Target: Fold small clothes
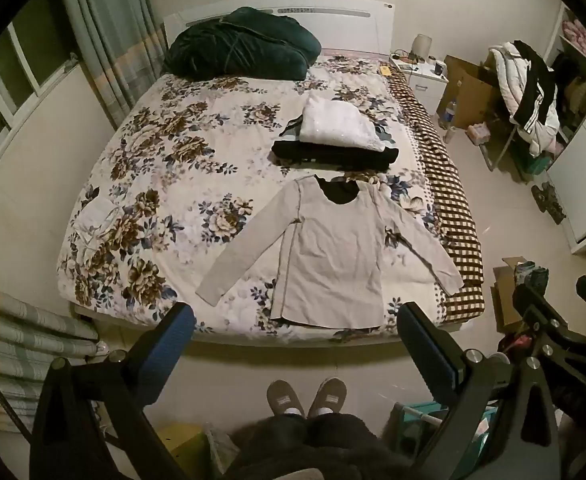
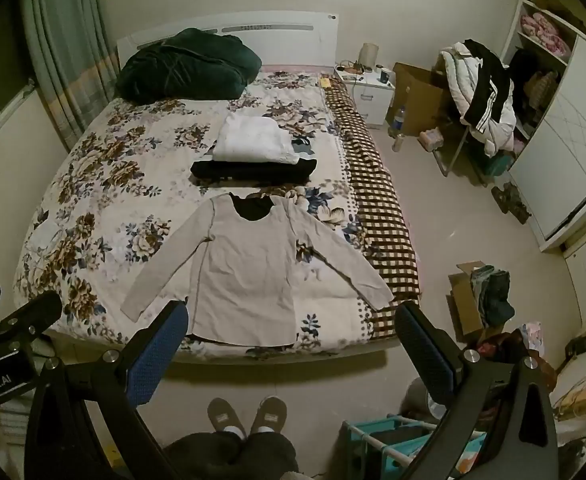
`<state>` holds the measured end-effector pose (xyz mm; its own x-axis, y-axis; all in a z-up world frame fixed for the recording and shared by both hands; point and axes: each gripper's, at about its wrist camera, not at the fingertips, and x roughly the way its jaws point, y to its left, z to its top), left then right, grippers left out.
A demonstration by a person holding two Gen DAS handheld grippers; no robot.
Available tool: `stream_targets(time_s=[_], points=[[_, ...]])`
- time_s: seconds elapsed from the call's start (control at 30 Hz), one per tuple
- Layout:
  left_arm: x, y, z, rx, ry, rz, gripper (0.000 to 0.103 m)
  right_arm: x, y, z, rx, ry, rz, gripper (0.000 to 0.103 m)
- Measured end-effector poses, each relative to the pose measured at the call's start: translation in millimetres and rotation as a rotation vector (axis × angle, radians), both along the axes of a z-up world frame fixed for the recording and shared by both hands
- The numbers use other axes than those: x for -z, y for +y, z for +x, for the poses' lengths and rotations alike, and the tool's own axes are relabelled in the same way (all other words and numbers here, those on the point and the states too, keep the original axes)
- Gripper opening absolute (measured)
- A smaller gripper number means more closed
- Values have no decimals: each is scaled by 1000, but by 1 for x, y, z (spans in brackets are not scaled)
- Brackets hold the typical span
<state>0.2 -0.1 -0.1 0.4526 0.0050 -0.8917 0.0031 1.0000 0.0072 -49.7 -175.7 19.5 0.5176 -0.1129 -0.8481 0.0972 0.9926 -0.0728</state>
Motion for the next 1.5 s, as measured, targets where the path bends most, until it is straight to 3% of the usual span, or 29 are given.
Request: stream_targets(time_s=[0.57, 1.07, 1.5], points=[[0, 0, 0, 0, -9, -7, 103, -2, -2, -4, -2, -14, 4, 103], [-6, 3, 4, 0, -19, -13, 103, -32, 12, -8, -12, -26, -8, 103], [-14, 1, 7, -2, -26, -15, 103, -34, 14, -11, -14, -30, -8, 103]])
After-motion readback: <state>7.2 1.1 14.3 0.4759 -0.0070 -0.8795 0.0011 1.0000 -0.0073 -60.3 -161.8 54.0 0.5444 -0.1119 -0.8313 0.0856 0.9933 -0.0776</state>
